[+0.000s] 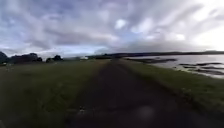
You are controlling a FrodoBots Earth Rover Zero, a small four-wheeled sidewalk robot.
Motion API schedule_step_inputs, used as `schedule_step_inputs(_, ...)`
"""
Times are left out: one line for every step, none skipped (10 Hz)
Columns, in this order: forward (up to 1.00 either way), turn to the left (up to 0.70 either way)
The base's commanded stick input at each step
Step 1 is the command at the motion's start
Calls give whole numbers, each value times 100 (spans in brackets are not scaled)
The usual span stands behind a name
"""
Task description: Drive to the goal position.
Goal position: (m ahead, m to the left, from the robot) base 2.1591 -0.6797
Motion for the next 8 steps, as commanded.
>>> schedule_step_inputs(70,0)
schedule_step_inputs(70,0)
schedule_step_inputs(70,0)
schedule_step_inputs(70,0)
schedule_step_inputs(70,0)
schedule_step_inputs(70,0)
schedule_step_inputs(70,0)
schedule_step_inputs(70,0)
